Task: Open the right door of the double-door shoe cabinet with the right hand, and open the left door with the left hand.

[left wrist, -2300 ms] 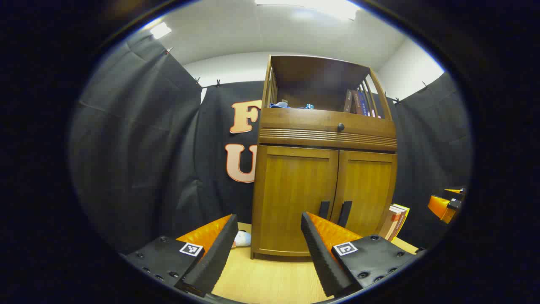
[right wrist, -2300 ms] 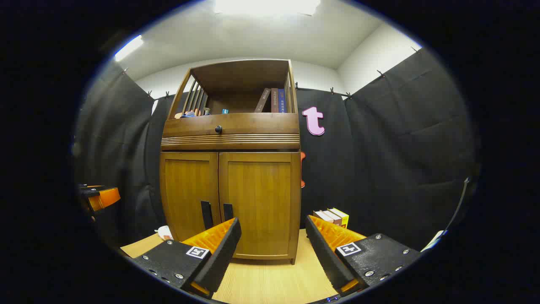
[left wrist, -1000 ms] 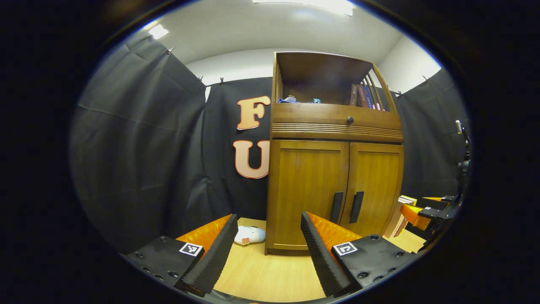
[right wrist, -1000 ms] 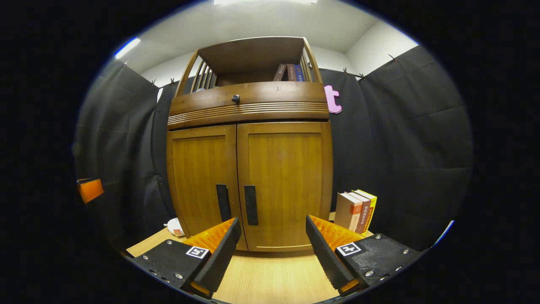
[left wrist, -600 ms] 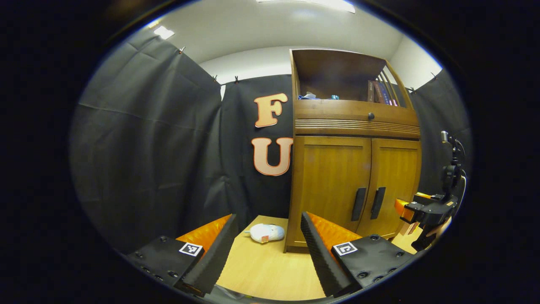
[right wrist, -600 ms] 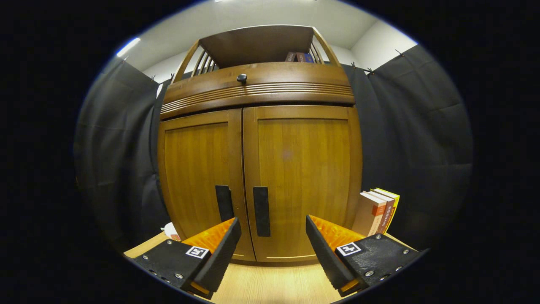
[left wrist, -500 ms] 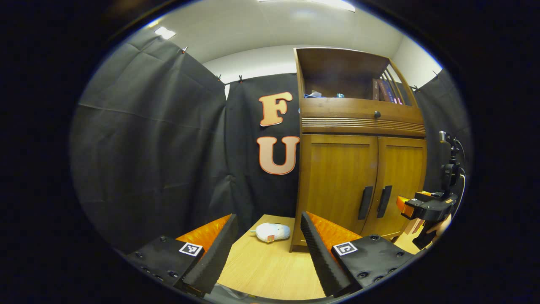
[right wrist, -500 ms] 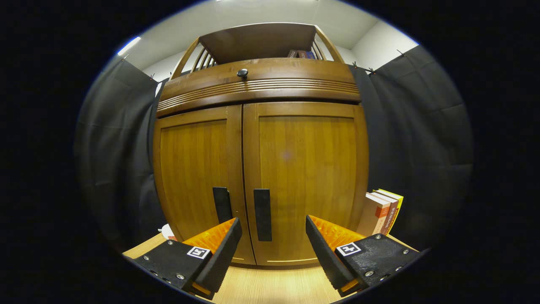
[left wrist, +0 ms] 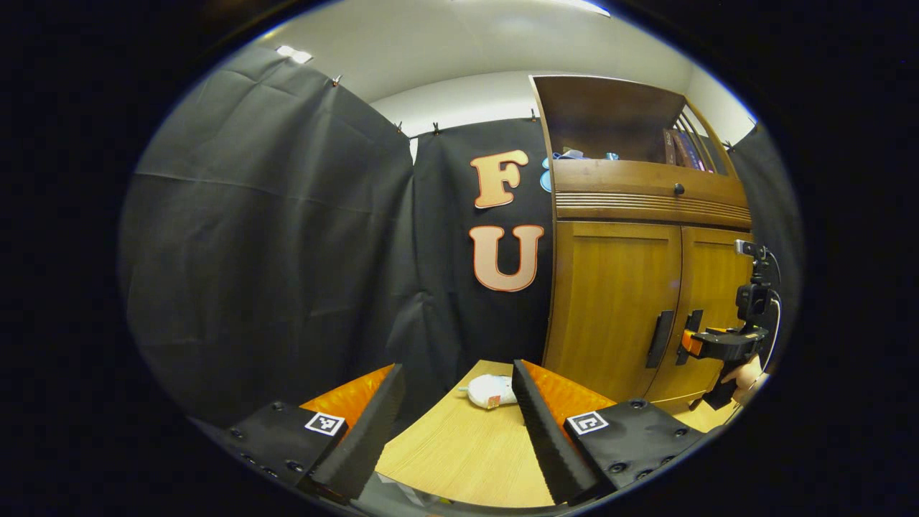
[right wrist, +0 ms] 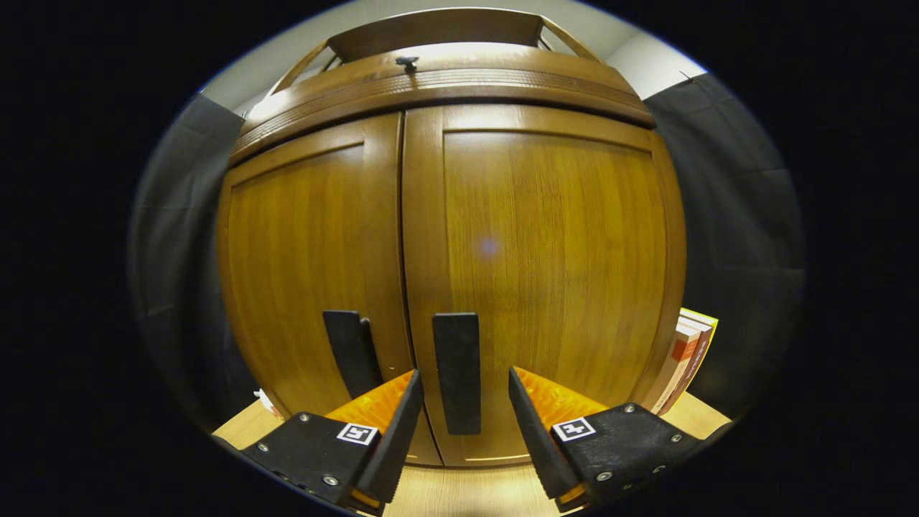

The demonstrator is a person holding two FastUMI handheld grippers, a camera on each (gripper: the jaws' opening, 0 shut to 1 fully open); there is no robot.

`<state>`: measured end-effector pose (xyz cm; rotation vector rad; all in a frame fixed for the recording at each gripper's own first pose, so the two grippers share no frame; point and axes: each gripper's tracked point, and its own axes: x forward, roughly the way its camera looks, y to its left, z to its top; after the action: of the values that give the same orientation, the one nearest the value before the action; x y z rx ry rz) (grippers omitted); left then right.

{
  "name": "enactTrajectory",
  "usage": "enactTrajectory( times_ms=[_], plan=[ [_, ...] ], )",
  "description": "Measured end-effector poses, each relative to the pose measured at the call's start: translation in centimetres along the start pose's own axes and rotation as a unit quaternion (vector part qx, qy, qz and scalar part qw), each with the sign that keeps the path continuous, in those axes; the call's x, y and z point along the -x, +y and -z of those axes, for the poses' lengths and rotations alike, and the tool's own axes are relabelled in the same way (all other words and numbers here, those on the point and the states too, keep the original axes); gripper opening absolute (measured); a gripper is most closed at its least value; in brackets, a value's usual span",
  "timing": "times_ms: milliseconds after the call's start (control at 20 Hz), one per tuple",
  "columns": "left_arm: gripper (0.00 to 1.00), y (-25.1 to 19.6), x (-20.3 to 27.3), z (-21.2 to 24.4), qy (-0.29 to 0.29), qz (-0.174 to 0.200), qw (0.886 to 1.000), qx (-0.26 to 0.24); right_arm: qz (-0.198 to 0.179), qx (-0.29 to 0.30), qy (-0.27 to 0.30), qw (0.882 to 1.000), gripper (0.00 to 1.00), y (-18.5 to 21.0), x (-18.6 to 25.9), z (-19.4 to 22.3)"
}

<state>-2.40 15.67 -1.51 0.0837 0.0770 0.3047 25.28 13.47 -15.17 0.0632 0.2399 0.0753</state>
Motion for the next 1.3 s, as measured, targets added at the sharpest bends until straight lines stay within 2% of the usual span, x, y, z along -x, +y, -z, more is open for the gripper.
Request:
enactTrajectory(
  times_ms=[100,150,200,350,400,800,950,1000,1050,1100,1150,1250,1300],
  plan=[
    [0.96,0.8,0.2,0.3,0.001,-0.006,1.000,-0.003,0.000,-0.009,0.012,1.000,0.68,-0.1,-1.0,0.6],
    [0.93,1.0,0.3,0.5,0.002,-0.009,1.000,-0.006,-0.002,-0.014,0.016,1.000,0.65,0.1,-1.4,0.9],
    [0.96,1.1,0.3,0.4,0.004,-0.012,1.000,-0.007,-0.004,-0.016,0.018,1.000,0.59,0.3,-1.7,1.0],
    [0.96,1.1,0.4,0.4,0.006,-0.015,1.000,-0.007,-0.006,-0.012,0.023,1.000,0.45,0.7,-2.0,1.5],
    [0.96,1.3,0.3,0.5,0.006,-0.016,1.000,-0.007,-0.005,-0.011,0.019,1.000,0.37,0.7,-1.9,1.5],
    [0.96,1.4,0.8,0.5,0.009,-0.011,1.000,0.003,-0.028,0.001,0.016,0.999,0.28,0.1,1.4,1.6],
    [0.96,1.4,0.9,0.3,0.006,-0.007,1.000,0.000,-0.029,0.004,0.011,1.000,0.28,-0.4,3.3,1.7],
    [0.93,1.4,0.9,0.4,0.006,-0.005,1.000,0.000,-0.029,0.006,0.012,0.999,0.28,-0.7,4.2,1.8],
    [0.96,1.4,0.9,0.3,0.005,-0.003,1.000,0.000,-0.030,0.010,0.012,0.999,0.32,-1.0,4.8,1.8],
    [0.93,1.4,1.1,0.4,0.006,0.000,1.000,0.000,-0.028,0.011,0.013,0.999,0.23,-1.1,5.3,1.8],
    [0.96,1.4,1.1,0.4,0.006,0.001,1.000,0.000,-0.028,0.014,0.015,0.999,0.24,-1.3,5.7,1.8],
    [0.96,1.5,1.2,0.4,0.007,0.001,1.000,-0.002,-0.026,0.013,0.018,0.999,0.27,-1.7,6.7,2.1],
    [0.93,1.5,1.2,0.4,0.005,0.001,1.000,-0.003,-0.025,0.010,0.019,0.999,0.27,-2.0,7.3,2.1]
  ],
)
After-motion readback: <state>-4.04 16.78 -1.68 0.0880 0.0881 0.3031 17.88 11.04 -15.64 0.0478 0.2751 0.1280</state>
